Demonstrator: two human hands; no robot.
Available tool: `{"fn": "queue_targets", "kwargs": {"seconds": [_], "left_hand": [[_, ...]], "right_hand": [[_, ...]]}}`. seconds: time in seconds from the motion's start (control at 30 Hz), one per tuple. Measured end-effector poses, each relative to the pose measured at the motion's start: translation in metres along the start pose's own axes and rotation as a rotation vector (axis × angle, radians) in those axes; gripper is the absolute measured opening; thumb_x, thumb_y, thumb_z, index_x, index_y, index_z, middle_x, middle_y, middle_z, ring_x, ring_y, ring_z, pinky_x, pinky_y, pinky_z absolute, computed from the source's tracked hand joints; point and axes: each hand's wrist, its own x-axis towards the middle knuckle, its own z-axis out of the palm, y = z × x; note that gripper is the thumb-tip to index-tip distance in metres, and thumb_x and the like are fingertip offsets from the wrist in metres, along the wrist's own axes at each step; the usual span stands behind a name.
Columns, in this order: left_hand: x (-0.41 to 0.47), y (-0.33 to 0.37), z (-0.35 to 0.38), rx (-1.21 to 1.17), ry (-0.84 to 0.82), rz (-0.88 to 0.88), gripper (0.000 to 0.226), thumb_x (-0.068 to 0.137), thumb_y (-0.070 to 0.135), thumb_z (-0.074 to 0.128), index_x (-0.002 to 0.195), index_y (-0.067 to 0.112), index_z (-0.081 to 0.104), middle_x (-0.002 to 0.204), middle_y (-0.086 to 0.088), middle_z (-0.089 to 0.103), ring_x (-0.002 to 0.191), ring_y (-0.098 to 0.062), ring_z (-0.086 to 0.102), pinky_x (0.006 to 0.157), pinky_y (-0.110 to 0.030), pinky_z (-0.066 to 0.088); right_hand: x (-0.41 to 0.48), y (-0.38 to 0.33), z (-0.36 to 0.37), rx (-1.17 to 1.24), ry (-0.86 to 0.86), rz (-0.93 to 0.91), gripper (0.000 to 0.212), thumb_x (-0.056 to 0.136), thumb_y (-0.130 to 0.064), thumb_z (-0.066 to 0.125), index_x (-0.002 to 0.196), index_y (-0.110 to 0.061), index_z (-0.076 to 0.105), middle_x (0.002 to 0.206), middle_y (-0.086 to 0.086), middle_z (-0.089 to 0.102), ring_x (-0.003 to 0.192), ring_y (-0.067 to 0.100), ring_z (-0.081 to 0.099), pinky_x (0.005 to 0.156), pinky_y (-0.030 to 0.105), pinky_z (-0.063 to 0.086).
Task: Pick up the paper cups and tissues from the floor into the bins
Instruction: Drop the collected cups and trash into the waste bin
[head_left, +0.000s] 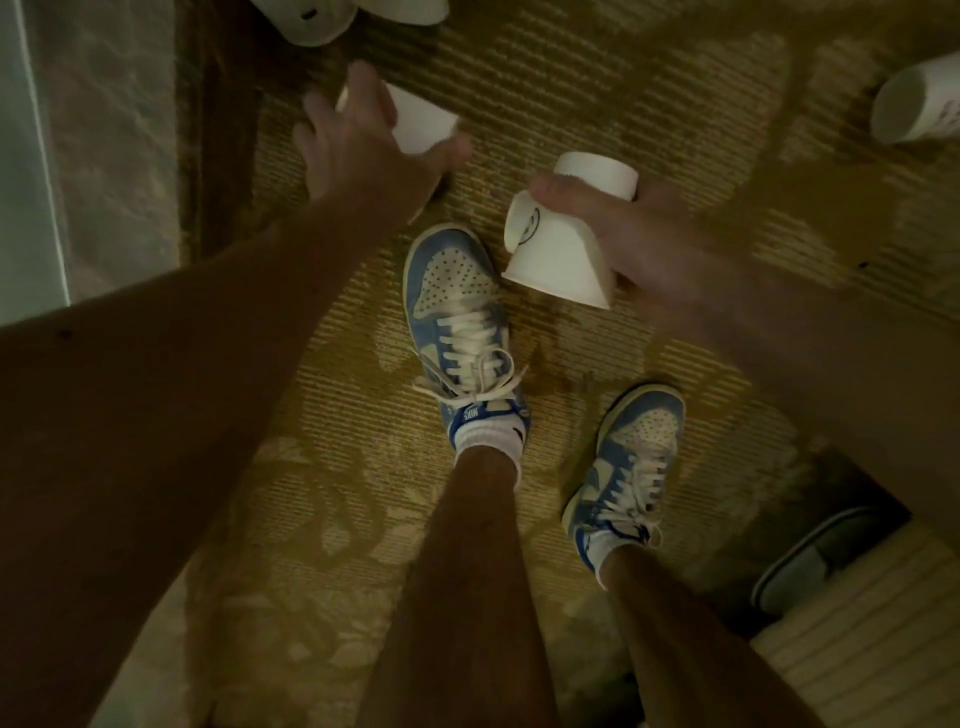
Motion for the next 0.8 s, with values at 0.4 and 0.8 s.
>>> {"fn": "queue_targets", "kwargs": {"seconds": [0.4, 0.8], "left_hand": [[-0.043, 0.006, -0.063, -0.169, -0.058, -0.101, 0.055, 0.079, 0.038, 0.079, 0.124, 0.013, 0.061, 0.125, -0.007, 0.06, 0.113, -0.022, 0.059, 0.087, -0.032, 0.051], [-0.182, 0.055, -0.153, -0.688, 0.127, -0.241, 0.033, 0.085, 0.031, 0.075, 0.108, 0.009, 0.066, 0.094, 0.001, 0.07, 0.081, -0.009, 0.069, 0.062, -0.018, 0.056]], "right_hand": [[-0.052, -0.044, -0.002, 0.136, -0.055, 0.078, 0.054, 0.076, -0.039, 0.081, 0.121, -0.014, 0.064, 0.106, 0.005, 0.074, 0.097, 0.019, 0.072, 0.085, 0.042, 0.058], [-0.202, -0.081, -0.022, 0.228, -0.312, 0.121, 0.041, 0.06, -0.052, 0.076, 0.09, -0.025, 0.071, 0.081, 0.005, 0.074, 0.067, 0.018, 0.071, 0.059, 0.032, 0.057]]}}
